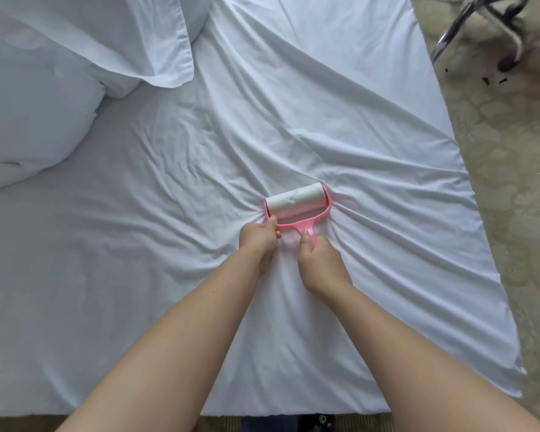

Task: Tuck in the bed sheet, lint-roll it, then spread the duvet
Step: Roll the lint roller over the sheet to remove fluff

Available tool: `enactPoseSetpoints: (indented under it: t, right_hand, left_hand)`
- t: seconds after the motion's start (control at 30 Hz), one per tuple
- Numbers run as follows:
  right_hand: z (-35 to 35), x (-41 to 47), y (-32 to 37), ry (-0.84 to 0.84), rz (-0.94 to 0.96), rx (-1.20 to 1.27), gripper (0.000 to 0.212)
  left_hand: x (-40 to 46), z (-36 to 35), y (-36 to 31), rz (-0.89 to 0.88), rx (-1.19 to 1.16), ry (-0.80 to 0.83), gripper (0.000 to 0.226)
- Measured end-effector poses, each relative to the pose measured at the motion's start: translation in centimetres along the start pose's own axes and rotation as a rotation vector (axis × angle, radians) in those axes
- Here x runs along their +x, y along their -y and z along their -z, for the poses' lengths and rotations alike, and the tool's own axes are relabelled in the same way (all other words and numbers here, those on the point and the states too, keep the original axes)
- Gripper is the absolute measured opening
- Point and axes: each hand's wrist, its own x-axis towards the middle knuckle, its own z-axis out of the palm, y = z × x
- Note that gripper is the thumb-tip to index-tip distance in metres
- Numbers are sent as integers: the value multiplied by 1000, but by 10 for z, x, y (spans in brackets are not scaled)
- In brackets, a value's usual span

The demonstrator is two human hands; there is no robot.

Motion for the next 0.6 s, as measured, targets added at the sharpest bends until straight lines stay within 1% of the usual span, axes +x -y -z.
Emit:
enactPoseSetpoints:
  t: [0.17, 0.37, 0.6]
  right_hand:
    - [-2, 34, 34, -29, -15, -11, 54]
    - [1, 85, 74, -53, 6, 21, 55]
    - [-4, 100, 79, -68, 29, 13, 53]
  left_hand:
    - [34, 6, -35, -9, -19, 0, 38]
    - [77, 10, -80, -26, -12, -13, 40]
    - [90, 16, -87, -20, 26, 52, 45]
